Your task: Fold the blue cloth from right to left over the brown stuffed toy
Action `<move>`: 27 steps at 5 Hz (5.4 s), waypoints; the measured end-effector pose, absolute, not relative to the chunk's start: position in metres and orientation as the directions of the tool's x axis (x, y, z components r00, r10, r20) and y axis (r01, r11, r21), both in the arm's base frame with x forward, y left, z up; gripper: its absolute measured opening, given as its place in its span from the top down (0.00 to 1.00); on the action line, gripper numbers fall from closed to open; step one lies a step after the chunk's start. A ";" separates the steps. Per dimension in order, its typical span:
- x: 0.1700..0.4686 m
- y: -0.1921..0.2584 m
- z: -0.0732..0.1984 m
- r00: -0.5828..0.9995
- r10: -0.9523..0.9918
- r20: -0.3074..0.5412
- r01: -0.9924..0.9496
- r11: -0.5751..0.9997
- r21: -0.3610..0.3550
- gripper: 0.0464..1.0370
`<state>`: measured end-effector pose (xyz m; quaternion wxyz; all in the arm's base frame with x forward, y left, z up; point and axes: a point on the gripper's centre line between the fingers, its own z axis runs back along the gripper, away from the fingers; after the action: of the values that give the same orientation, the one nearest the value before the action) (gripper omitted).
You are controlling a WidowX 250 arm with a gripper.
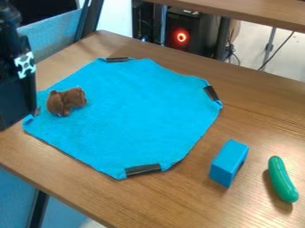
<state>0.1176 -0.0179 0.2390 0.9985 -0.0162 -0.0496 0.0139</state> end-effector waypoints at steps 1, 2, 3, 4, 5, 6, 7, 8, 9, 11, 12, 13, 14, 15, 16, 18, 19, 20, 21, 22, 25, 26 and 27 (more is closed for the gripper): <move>0.118 -0.018 0.236 0.995 0.030 0.099 -0.026 0.999 -0.034 0.04; 0.136 -0.022 0.220 0.974 0.013 0.225 -0.003 0.999 -0.044 0.04; 0.156 -0.029 0.204 0.943 -0.005 0.332 0.012 1.000 -0.020 0.04; 0.187 -0.033 0.186 0.908 0.017 0.419 -0.008 1.000 -0.023 0.04; 0.222 -0.040 0.166 0.853 0.128 0.505 -0.146 0.989 -0.005 0.04; 0.249 -0.051 0.151 0.759 0.223 0.611 -0.297 0.955 0.021 0.04; 0.276 -0.058 0.132 0.657 0.294 0.694 -0.444 0.895 0.042 0.04; 0.310 -0.072 0.130 0.561 0.364 0.743 -0.508 0.861 -0.038 0.04; 0.340 -0.074 0.134 0.492 0.433 0.755 -0.559 0.822 -0.108 0.04; 0.391 -0.085 0.121 0.450 0.484 0.751 -0.605 0.784 -0.142 0.04; 0.409 -0.086 0.105 0.445 0.476 0.759 -0.625 0.771 -0.118 0.04; 0.423 -0.085 0.087 0.442 0.461 0.770 -0.647 0.758 -0.083 0.04; 0.442 -0.091 0.082 0.421 0.473 0.774 -0.667 0.740 -0.089 0.04; 0.458 -0.089 0.080 0.401 0.481 0.780 -0.690 0.718 -0.089 0.04; 0.468 -0.078 0.071 0.395 0.476 0.786 -0.714 0.698 -0.063 0.04; 0.483 -0.060 0.070 0.378 0.469 0.799 -0.736 0.676 -0.048 0.04; 0.484 -0.051 0.070 0.370 0.469 0.802 -0.745 0.665 -0.046 0.06; 0.480 -0.047 0.055 0.378 0.462 0.803 -0.754 0.656 -0.023 0.35; 0.469 -0.042 0.043 0.362 0.479 0.800 -0.775 0.632 -0.027 0.65; 0.458 -0.035 0.041 0.341 0.479 0.809 -0.790 0.612 -0.030 0.87; 0.447 -0.036 0.077 0.318 0.526 0.789 -0.734 0.663 -0.146 0.98; 0.437 -0.016 0.103 0.288 0.556 0.780 -0.714 0.668 -0.212 0.98; 0.416 0.005 0.107 0.295 0.562 0.773 -0.714 0.667 -0.212 0.98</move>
<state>0.4158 0.0047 0.1067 0.8001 0.0864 -0.4399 0.3986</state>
